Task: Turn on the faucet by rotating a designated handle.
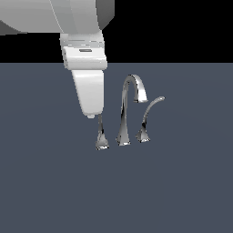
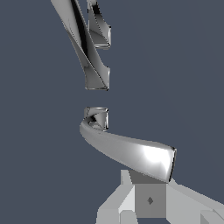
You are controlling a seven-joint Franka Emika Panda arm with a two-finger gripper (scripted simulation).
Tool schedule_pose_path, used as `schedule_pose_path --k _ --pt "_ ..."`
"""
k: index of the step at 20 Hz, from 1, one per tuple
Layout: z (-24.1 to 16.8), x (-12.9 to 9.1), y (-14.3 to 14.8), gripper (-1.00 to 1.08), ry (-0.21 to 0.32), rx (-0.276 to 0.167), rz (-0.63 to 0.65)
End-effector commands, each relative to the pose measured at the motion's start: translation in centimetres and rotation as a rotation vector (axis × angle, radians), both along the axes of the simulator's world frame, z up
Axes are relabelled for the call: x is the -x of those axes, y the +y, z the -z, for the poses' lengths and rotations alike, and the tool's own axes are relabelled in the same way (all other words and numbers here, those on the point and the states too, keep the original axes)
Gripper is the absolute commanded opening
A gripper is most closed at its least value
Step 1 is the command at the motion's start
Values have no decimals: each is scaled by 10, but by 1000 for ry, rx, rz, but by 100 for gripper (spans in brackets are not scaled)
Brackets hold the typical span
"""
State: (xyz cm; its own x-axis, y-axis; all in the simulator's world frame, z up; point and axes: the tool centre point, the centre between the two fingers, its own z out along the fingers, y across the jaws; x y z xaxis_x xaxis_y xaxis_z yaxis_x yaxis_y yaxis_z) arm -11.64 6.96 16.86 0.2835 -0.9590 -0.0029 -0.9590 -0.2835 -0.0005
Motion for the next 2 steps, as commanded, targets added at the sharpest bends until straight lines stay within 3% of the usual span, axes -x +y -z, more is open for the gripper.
schedule_pose_path --k 1,2 --pt "-1 1 -28 -100 0 3 36" --pt "-1 1 -28 -100 0 3 36"
